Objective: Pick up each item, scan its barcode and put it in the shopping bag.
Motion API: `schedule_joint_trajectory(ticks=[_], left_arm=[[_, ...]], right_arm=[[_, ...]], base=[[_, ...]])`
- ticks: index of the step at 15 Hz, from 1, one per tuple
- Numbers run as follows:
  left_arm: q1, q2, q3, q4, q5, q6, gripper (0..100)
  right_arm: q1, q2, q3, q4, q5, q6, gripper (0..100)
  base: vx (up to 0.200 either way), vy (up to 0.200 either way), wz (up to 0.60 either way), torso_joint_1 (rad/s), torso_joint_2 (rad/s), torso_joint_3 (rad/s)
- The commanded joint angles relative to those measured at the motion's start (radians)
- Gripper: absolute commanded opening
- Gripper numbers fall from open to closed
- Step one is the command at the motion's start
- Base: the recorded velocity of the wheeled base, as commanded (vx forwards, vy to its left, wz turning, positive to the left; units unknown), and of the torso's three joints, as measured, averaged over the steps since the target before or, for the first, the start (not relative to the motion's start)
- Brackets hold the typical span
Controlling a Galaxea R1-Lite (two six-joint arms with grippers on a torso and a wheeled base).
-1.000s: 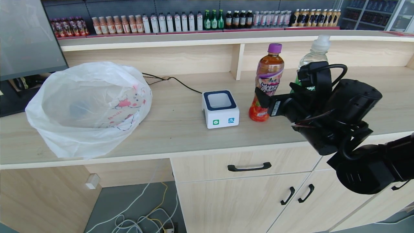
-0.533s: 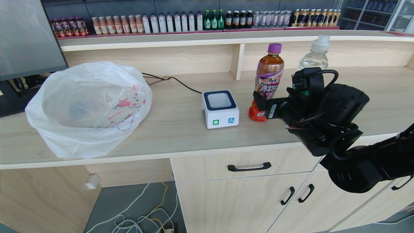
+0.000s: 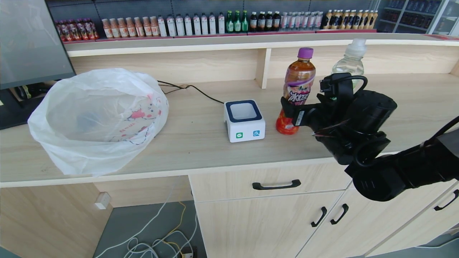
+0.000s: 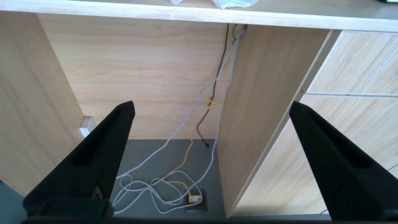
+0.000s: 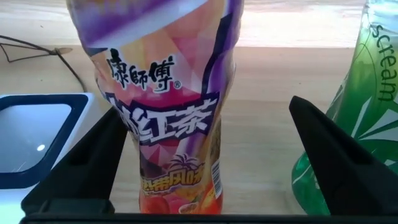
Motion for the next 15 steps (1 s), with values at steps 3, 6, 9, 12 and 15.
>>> schedule_joint_trajectory(ticks=[3,6,9,12,15], left_arm=[[0.0,0.0,0.0,0.0,0.0,-0.001,100],[0.0,0.0,0.0,0.0,0.0,-0.001,100],[0.0,0.0,0.0,0.0,0.0,-0.001,100],[0.0,0.0,0.0,0.0,0.0,-0.001,100],[0.0,0.0,0.0,0.0,0.0,-0.001,100]], right_arm=[[0.005,0.022,-0.032,0.003,0.0,-0.002,100],[0.006,0.041,-0.06,0.003,0.002,-0.001,100],[0.005,0.053,-0.075,0.004,0.002,0.004,100],[0.006,0.061,-0.086,0.004,0.002,0.004,100],[0.006,0.064,-0.106,0.004,0.002,0.004,100]], base=[[0.0,0.0,0.0,0.0,0.0,0.0],[0.0,0.0,0.0,0.0,0.0,0.0],[0.0,0.0,0.0,0.0,0.0,0.0],[0.0,0.0,0.0,0.0,0.0,0.0],[0.0,0.0,0.0,0.0,0.0,0.0]])
